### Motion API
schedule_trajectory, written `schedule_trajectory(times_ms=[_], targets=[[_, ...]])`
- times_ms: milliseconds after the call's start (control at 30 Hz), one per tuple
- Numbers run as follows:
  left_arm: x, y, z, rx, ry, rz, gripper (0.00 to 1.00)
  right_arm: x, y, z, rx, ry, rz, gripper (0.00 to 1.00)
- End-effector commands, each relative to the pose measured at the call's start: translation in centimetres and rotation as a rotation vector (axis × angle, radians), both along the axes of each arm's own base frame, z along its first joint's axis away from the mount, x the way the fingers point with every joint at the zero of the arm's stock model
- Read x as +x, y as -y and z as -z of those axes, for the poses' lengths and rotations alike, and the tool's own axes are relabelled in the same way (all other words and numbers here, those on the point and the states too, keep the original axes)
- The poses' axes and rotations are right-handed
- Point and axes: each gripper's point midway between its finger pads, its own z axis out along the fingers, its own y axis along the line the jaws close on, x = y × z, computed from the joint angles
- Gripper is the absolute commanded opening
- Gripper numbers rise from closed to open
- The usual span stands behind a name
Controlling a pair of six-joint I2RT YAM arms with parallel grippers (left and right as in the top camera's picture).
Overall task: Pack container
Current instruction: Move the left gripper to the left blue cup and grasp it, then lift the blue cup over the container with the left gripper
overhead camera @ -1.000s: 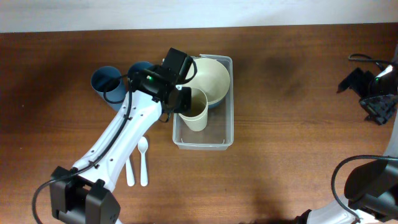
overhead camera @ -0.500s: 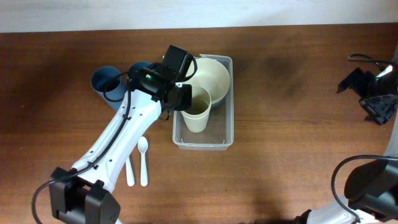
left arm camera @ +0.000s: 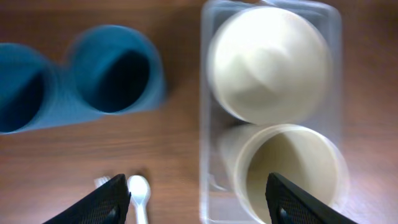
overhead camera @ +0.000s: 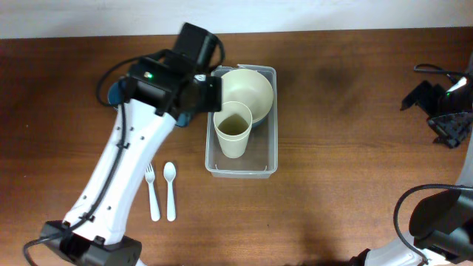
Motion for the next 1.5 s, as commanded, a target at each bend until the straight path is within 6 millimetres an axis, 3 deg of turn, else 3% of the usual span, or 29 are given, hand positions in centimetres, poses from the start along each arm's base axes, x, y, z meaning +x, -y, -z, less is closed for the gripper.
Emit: schedule_trajectory(times_ms=[0, 233, 367, 633, 833, 933, 1200, 1333, 1467], targets=[[1.8, -6.2, 0.1, 0.063, 0.003, -0.162, 0.72, -0.1, 0.2, -1.1, -0.022, 0.03, -0.002, 0.99], [3.5, -15.4, 2.6, -0.023, -0.08, -0.388, 0.7, -0.1, 0.2, -1.1, -0.022, 0.03, -0.002, 0.99], [4.1, -17.8, 5.2, -0.058, -0.155, -0.422, 0.7, -0.1, 0.2, -1.1, -0.022, 0.03, -0.002, 0.99], [5.3, -18.6, 11.7, -0.045, -0.312, -0.45, 0.68, -0.1, 0.2, -1.1, -0.022, 0.03, -0.002, 0.99], [5.7, -18.8, 14.7, -0.029, -0.374, -0.456, 0.63, -0.1, 0.2, -1.1, -0.022, 0.03, -0.002, 0.99], [5.7, -19.0, 15.8, -0.027, -0.4, -0.461, 0.53, -0.1, 0.2, -1.1, -0.022, 0.03, -0.002, 0.99], [5.3, -19.2, 16.1, -0.032, -0.419, -0.491, 0.02, -0.1, 0.2, -1.1, -0.022, 0.03, -0.002, 0.99], [4.8, -19.5, 15.8, -0.032, -0.434, -0.507, 0.02, -0.1, 0.2, -1.1, -0.022, 0.03, -0.002, 0.99], [4.5, -20.0, 14.4, -0.038, -0.408, -0.517, 0.02, -0.1, 0.2, -1.1, -0.022, 0.03, -0.002, 0.99]])
